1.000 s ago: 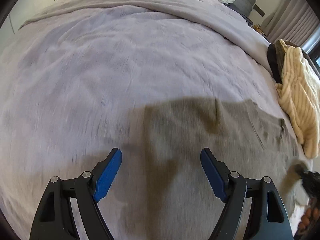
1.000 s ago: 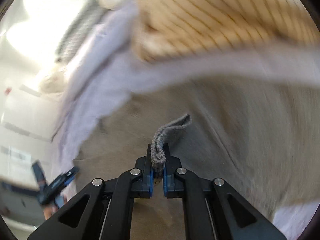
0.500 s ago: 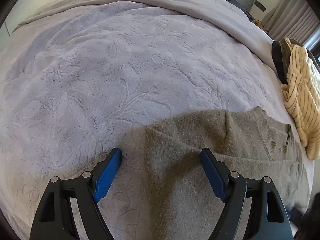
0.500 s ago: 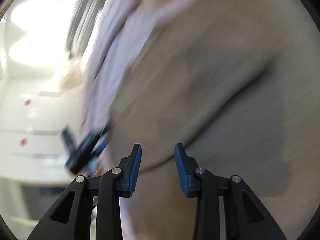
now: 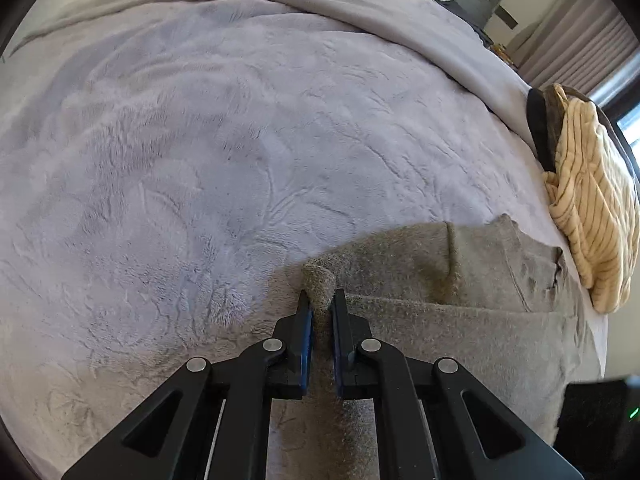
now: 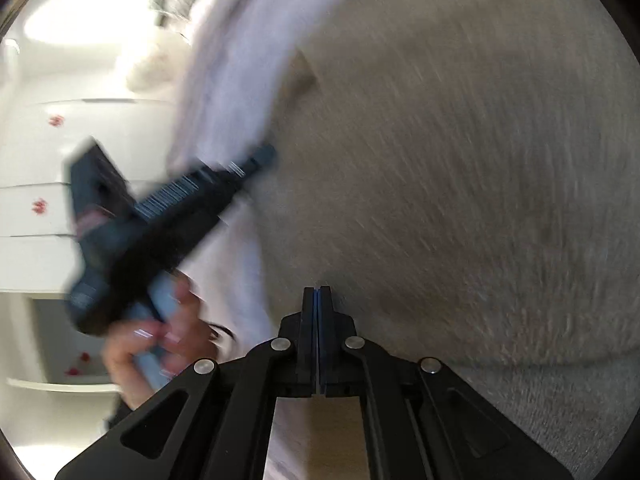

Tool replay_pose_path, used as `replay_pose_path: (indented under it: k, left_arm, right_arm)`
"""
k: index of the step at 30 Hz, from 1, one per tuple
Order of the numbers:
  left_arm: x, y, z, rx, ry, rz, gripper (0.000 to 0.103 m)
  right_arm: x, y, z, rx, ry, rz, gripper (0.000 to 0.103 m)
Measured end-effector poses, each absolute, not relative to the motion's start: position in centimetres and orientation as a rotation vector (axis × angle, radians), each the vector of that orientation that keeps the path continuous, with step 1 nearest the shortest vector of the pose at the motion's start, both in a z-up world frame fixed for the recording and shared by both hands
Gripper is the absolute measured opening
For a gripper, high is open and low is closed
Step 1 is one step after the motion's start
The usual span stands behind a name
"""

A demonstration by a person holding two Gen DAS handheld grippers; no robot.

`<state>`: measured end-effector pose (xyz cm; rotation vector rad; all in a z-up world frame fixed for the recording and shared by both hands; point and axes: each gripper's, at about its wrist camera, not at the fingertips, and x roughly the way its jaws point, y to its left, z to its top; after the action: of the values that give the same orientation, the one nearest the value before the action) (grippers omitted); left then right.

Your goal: Fold small clothes

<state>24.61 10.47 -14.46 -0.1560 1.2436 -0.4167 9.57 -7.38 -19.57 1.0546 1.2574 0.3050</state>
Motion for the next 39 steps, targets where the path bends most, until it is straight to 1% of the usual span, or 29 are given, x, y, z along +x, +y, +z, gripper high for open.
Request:
replay_pose_path:
  k: [2, 4, 5, 6, 9, 11, 13, 14, 16, 17, 18, 22, 23, 25, 26, 28, 30, 34, 35, 36, 37, 38, 39]
  left_arm:
    - [24.7, 10.5, -14.5, -0.156, 1.239, -0.421, 0.010]
    - [24.8, 10.5, -14.5, -0.147, 1.236, -0.436, 0.010]
    - [24.8, 10.6, -14.4, -0.148, 1.237, -0.438, 0.010]
    - [24.9, 10.7, -14.3, -0.151, 1.238, -0.442, 0.010]
    - [24.7, 10.6, -13.8, -0.118, 1.220, -0.447, 0.010]
    - [24.6, 10.2, -13.7, -0.090, 1.217, -0.443, 0.010]
    - [24.7, 10.0, -13.9, -0.086, 1.221, -0.433, 0.010]
    - [24.8, 10.0, -13.9, -0.091, 1.222, -0.426, 0.010]
    - [24.8, 9.8, -14.0, -0.091, 1.223, -0.418, 0.010]
    - [24.8, 9.8, -14.0, -0.087, 1.221, -0.414, 0.010]
    - [24.7, 9.7, -14.0, -0.083, 1.219, -0.413, 0.010]
    - [24.6, 9.5, -14.1, -0.071, 1.215, -0.405, 0.010]
    - [24.5, 9.3, -14.1, -0.062, 1.211, -0.403, 0.011]
    - [24.4, 9.2, -14.2, -0.056, 1.208, -0.392, 0.011]
    - [24.4, 9.3, -14.2, -0.062, 1.207, -0.384, 0.011]
    - [24.3, 9.4, -13.8, -0.071, 1.210, -0.371, 0.011]
    - [24.0, 9.7, -13.3, -0.066, 1.211, -0.354, 0.011]
    - [22.4, 9.8, -11.7, 0.001, 1.201, -0.318, 0.011]
    - [21.8, 9.8, -11.3, 0.016, 1.200, -0.316, 0.011]
    - [21.0, 9.8, -10.9, 0.025, 1.200, -0.319, 0.011]
    - [20.2, 9.7, -10.5, 0.030, 1.202, -0.326, 0.011]
    - [19.5, 9.7, -10.3, 0.031, 1.205, -0.333, 0.011]
    - [18.5, 9.6, -9.9, 0.034, 1.210, -0.342, 0.011]
  right_arm:
    - [8.3, -8.6, -18.9, 1.037, 1.247, 0.290, 0.003]
    - [6.2, -11.3, -17.8, 0.981, 1.220, 0.223, 0.013]
    - [5.2, -13.1, -17.1, 0.965, 1.191, 0.176, 0.024]
    - [4.7, -15.0, -16.3, 0.961, 1.166, 0.135, 0.030]
    - [2.9, -21.8, -14.4, 0.936, 1.099, -0.077, 0.034]
    - [2.4, -25.4, -14.1, 0.973, 1.068, -0.202, 0.036]
    - [1.4, -28.5, -14.4, 1.019, 1.066, -0.330, 0.046]
    - [0.9, -29.7, -14.6, 1.048, 1.064, -0.367, 0.048]
    - [0.9, -30.9, -15.8, 1.148, 1.040, -0.359, 0.048]
    - [1.2, -31.2, -16.0, 1.158, 1.040, -0.347, 0.039]
    - [2.2, -31.2, -16.0, 1.124, 1.037, -0.325, 0.007]
    - [3.9, -29.8, -14.5, 0.893, 1.011, -0.295, 0.007]
    - [3.6, -30.3, -15.0, 0.892, 1.033, -0.305, 0.007]
    - [1.6, -31.0, -16.5, 0.981, 1.065, -0.330, 0.007]
    - [0.2, -32.1, -16.4, 1.018, 1.051, -0.336, 0.006]
    - [-1.1, -32.4, -16.0, 1.034, 1.039, -0.369, 0.007]
    - [-2.3, -32.6, -15.3, 1.019, 1.050, -0.384, 0.011]
    - [-4.9, -32.9, -14.2, 0.997, 1.071, -0.336, 0.012]
    - [-5.4, -32.8, -14.1, 1.000, 1.073, -0.321, 0.017]
    - [-5.5, -32.9, -14.2, 1.004, 1.072, -0.310, 0.028]
    - [-6.2, -32.9, -14.0, 1.011, 1.070, -0.300, 0.035]
    - [-6.9, -33.0, -13.8, 1.016, 1.065, -0.293, 0.048]
    - [-7.4, -32.9, -13.7, 1.022, 1.058, -0.286, 0.051]
